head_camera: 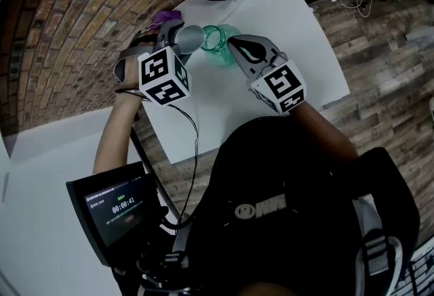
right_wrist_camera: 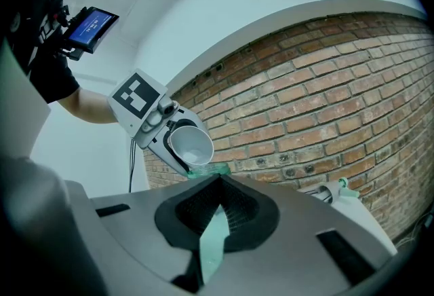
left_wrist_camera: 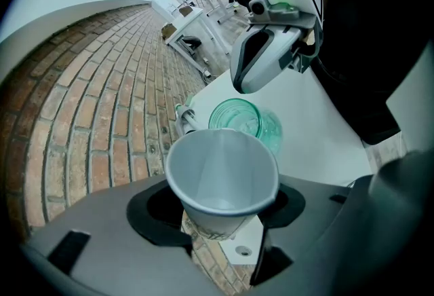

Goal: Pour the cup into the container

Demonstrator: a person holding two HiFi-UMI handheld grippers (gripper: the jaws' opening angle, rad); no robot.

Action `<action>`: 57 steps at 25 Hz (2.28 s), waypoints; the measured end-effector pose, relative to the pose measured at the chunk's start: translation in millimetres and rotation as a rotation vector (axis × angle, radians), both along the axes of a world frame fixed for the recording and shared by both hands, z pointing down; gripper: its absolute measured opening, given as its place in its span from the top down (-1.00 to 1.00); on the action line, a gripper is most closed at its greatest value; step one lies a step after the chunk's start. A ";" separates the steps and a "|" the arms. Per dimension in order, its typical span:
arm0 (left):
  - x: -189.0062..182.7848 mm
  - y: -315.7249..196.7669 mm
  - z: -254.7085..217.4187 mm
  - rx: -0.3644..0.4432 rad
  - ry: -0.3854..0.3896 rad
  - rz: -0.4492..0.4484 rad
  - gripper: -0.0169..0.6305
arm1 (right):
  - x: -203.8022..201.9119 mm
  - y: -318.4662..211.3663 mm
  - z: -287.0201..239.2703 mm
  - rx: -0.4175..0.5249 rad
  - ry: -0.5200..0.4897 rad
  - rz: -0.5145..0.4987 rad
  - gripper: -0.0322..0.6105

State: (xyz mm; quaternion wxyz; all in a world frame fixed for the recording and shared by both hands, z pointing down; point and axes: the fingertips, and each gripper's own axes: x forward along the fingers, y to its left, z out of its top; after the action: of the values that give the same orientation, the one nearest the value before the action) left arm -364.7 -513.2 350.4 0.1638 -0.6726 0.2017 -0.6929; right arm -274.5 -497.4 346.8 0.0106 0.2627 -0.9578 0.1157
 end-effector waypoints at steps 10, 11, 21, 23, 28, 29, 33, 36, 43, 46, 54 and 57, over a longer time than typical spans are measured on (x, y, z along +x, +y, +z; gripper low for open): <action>0.6 0.2 -0.7 0.002 -0.008 0.004 0.06 | 0.2 0.3 -0.4 -0.001 -0.001 0.000 0.91; 0.7 0.2 -0.7 0.003 -0.010 0.005 0.06 | 0.1 0.3 -0.7 0.000 -0.003 0.000 0.91; 0.2 -0.1 -0.6 0.007 -0.034 0.015 0.06 | -0.2 0.1 -0.6 0.000 -0.005 0.000 0.91; 0.2 -0.2 -0.9 0.007 -0.039 0.017 0.06 | -0.2 0.3 -0.9 -0.001 -0.005 -0.001 0.91; 0.7 0.3 -0.9 0.008 -0.046 0.016 0.06 | 0.8 0.9 -0.8 -0.002 -0.004 -0.002 0.91; 0.7 0.3 -1.1 0.009 -0.046 0.016 0.06 | 0.8 0.5 -1.6 0.001 -0.008 -0.001 0.91; 0.3 -0.9 -1.1 0.013 -0.050 0.020 0.06 | -0.1 -0.6 -2.6 0.004 -0.010 0.002 0.91; -0.1 -1.4 -0.9 0.013 -0.053 0.021 0.06 | -1.1 -0.9 -2.9 0.004 -0.009 0.001 0.91; -0.2 -0.1 -1.0 0.013 -0.058 0.022 0.06 | 0.2 0.1 -2.8 0.005 -0.009 0.006 0.91; 0.1 -0.4 -1.1 0.013 -0.061 0.025 0.06 | 0.4 0.3 -3.3 0.006 -0.010 0.007 0.91; 0.2 0.1 -1.2 0.017 -0.068 0.024 0.06 | 0.9 0.8 -3.3 0.007 -0.011 0.008 0.91; 0.6 -0.2 -1.9 0.019 -0.077 0.029 0.06 | 0.5 1.2 -4.3 0.008 -0.011 0.005 0.91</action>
State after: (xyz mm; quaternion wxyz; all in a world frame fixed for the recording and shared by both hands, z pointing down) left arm -364.1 -513.4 348.5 0.1876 -0.6468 0.1920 -0.7139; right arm -274.0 -496.2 342.5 0.0039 0.2645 -0.9577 0.1132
